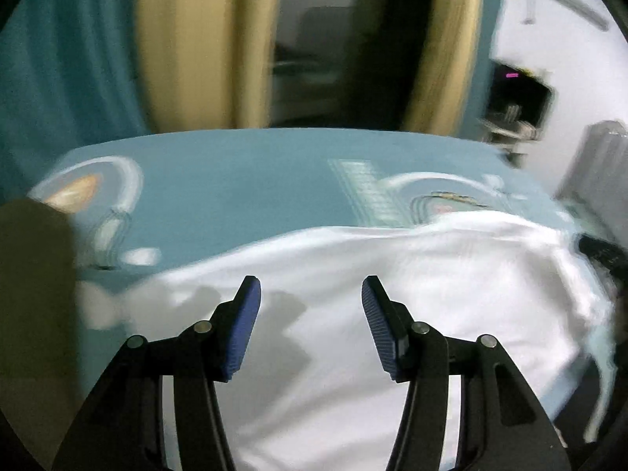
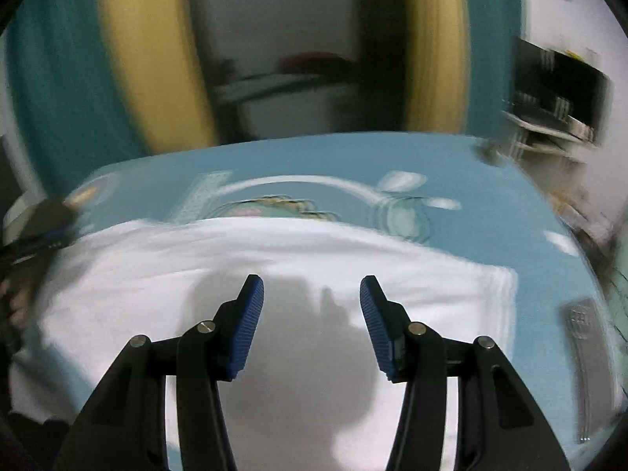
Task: Fold large clothes
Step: 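Move both open grippers over the folded shirt and smooth it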
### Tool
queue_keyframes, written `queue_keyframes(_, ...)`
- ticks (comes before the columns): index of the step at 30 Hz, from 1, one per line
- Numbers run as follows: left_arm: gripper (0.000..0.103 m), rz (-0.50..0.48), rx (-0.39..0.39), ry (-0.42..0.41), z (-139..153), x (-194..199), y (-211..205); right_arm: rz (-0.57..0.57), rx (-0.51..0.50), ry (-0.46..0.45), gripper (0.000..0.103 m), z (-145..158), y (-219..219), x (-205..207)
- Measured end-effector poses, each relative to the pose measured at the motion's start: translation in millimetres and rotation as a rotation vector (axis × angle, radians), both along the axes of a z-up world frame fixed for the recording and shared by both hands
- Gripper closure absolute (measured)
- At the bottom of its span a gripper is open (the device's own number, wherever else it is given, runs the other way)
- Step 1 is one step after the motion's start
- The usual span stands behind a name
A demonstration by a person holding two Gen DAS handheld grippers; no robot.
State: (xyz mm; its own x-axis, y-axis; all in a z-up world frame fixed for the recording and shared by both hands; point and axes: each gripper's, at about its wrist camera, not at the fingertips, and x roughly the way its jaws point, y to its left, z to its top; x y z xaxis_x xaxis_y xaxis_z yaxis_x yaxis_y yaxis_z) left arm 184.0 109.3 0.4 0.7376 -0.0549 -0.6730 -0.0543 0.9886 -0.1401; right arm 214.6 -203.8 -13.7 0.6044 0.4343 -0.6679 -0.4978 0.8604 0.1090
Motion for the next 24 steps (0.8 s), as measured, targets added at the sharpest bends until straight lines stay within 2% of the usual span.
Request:
queue_keyframes(3, 0.046, -0.086, -0.160, 0.039, -14, 1, -34, 0.139, 0.106, 0.093, 0.052, -15, 39, -14)
queue_keyframes(4, 0.046, -0.106, -0.168, 0.049, -19, 1, -43, 0.159, 0.110, 0.108, 0.052, -19, 47, -19)
queue_keyframes(6, 0.046, -0.125, -0.110, 0.057, -28, 0, -64, 0.156, 0.054, 0.106, 0.052, -32, 60, -26)
queue_keyframes(8, 0.046, -0.143, -0.083, 0.115, -47, 5, -71, 0.137, -0.006, 0.163, 0.050, -54, 65, -24)
queue_keyframes(9, 0.046, -0.146, -0.076, 0.088, -51, 3, -71, 0.124, -0.009, 0.176, 0.050, -63, 63, -24)
queue_keyframes(10, 0.046, -0.147, -0.059, 0.077, -51, 2, -73, 0.123, 0.014, 0.142, 0.050, -65, 60, -29)
queue_keyframes(12, 0.046, -0.148, -0.017, 0.091, -48, -2, -82, 0.122, 0.008, 0.119, 0.050, -66, 56, -35)
queue_keyframes(15, 0.046, -0.131, -0.001, 0.095, -46, -4, -87, 0.098, 0.026, 0.122, 0.049, -63, 44, -43)
queue_keyframes(19, 0.046, -0.119, 0.029, 0.091, -42, -15, -86, 0.031, 0.020, 0.091, 0.039, -55, 22, -57)
queue_keyframes(24, 0.046, -0.111, 0.039, 0.070, -35, -26, -88, -0.046, 0.066, 0.086, 0.034, -44, -25, -82)
